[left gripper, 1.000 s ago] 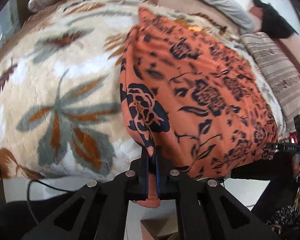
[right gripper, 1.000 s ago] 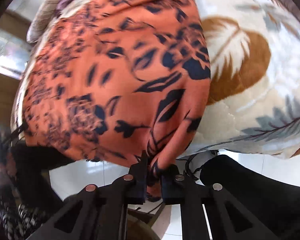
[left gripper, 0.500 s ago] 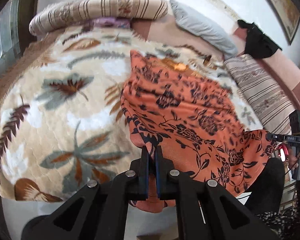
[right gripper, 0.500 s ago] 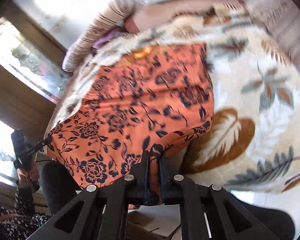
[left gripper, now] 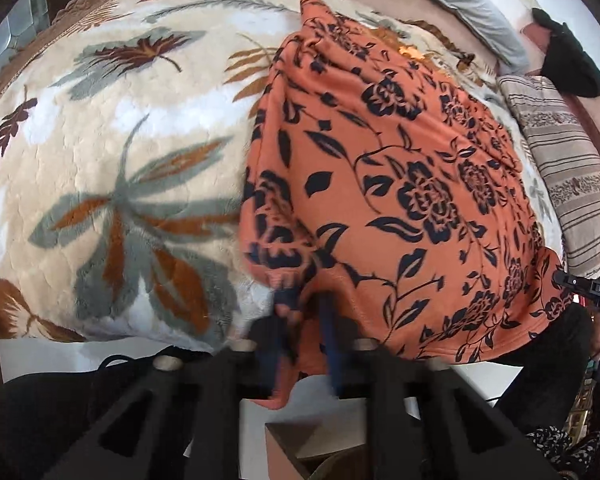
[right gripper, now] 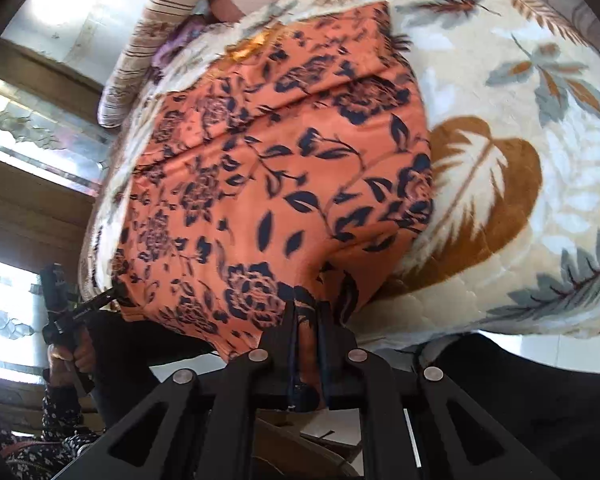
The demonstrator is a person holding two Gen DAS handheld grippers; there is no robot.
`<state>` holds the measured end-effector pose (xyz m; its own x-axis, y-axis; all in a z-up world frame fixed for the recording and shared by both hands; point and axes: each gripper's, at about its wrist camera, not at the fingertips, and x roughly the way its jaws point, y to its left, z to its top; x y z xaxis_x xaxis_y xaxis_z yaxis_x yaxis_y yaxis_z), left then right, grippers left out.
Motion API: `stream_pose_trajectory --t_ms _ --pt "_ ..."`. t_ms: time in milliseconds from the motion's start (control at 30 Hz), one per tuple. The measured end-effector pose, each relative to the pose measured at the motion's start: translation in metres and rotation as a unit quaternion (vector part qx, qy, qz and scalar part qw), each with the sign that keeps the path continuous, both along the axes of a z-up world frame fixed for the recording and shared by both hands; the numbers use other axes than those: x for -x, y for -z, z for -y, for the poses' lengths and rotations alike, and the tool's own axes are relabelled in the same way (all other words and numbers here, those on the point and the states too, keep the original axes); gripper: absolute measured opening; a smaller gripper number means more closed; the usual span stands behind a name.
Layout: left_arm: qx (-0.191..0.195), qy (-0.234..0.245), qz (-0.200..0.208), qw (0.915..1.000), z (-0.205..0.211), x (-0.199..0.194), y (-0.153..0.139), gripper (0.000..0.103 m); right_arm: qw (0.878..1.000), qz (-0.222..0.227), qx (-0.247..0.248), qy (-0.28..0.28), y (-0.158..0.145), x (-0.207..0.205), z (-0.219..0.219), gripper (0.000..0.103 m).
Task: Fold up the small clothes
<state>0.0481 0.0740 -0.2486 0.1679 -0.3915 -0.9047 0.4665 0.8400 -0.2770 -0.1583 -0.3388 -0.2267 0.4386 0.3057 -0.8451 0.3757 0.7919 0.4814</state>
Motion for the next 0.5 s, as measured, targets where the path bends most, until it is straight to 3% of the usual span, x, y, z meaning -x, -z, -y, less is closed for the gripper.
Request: stream_pose_trajectory --t_ms 200,267,333,367,400,433,467,500 --pt "0.005 0.031 0.024 0.9992 0.005 0.008 -0.006 0.006 0.996 -0.074 -0.043 0.022 0.031 0.003 0.006 0.017" --pt "-0.007 0.045 0.024 0.9987 0.01 0.008 -0.003 0.013 0.995 -0.081 -0.046 0.028 0.038 0.005 0.008 0.027" --pt "-0.017 0.052 0.008 0.9985 0.016 0.006 0.001 0.027 0.994 -0.086 -0.052 0.038 0.048 0.007 0.009 0.047" --pt "-0.019 0.055 0.008 0.9983 0.019 0.007 0.003 0.027 0.994 -0.085 -0.053 0.044 0.051 0.007 0.008 0.054" --pt "-0.022 0.057 0.014 0.998 0.02 0.008 0.003 0.027 0.995 -0.073 -0.046 0.043 0.052 0.007 0.007 0.055" --pt "-0.024 0.057 0.017 0.9979 0.02 0.009 0.004 0.022 0.997 -0.064 -0.036 0.034 0.051 0.006 0.005 0.046" --pt "-0.026 0.056 0.014 0.998 0.019 0.009 0.004 0.005 0.997 -0.065 -0.026 0.022 0.05 0.005 0.001 0.034" --pt "-0.026 0.053 0.012 0.9982 0.018 0.008 0.004 0.005 0.997 -0.07 -0.021 0.006 0.049 0.003 -0.003 0.012"
